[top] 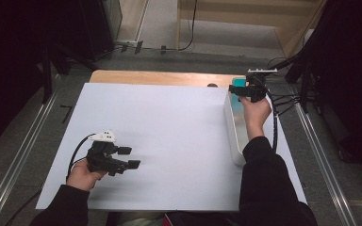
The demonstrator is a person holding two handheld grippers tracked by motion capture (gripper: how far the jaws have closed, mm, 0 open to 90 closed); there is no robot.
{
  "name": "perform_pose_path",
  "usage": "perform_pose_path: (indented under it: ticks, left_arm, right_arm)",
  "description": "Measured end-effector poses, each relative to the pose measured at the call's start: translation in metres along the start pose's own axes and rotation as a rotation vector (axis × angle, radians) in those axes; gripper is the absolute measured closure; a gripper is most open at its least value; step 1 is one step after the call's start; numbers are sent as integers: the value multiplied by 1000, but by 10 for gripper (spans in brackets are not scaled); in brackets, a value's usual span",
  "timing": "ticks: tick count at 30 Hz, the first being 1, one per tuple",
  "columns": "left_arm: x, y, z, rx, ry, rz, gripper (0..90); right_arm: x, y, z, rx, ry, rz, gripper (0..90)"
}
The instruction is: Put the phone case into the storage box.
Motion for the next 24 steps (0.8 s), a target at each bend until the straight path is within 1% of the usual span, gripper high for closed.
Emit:
perform_pose_path:
  ticks: [1,2,3,4,5,7,10,14,16,20,23,24]
  left_arm:
    - [0,0,0,-1,-1,2,270]
    - [0,0,0,-3,-1,3,270]
    - [0,0,0,-2,-1,3,270]
    - [0,0,1,-2,-1,3,270]
    - [0,0,1,-2,0,4,270]
    - [0,0,1,-2,0,5,270]
    - [-1,0,0,-2,4,2,270]
    - [0,0,0,-1,2,1,270]
    - [0,0,0,-2,1,2,270]
    - [-1,0,0,-2,4,-2,270]
    - [-1,0,0,-2,7,-6,270]
    - [-1,0,0,-2,7,-7,270]
  right_arm:
    - [0,0,-1,-11,-9,-7,117]
    - [0,0,-1,-28,-4,-10,90]
    - [1,0,-1,-32,-5,-6,80]
    - [1,0,-1,-41,-16,-7,15]
    - [1,0,-1,-45,-19,-5,0]
    - [2,0,-1,-45,-10,-20,0]
    - [0,1,-1,-47,-25,-19,0]
    - [-6,3,0,-51,-20,-14,0]
    - [-10,3,-1,-43,-13,-22,0]
    - [-15,3,-4,-54,-6,-31,0]
    - [-19,3,-8,-62,22,-45,0]
    - [-21,3,-9,-58,28,-46,0]
Point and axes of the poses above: each handheld gripper's, and its own axes: x roughly forward along the jaws, y roughly out of its top, z roughly to its right, the point moved 4 cm from there along x, roughly forward along the jaws, and after that the axes turned 1 degree about -x, right-handed, at the moved point
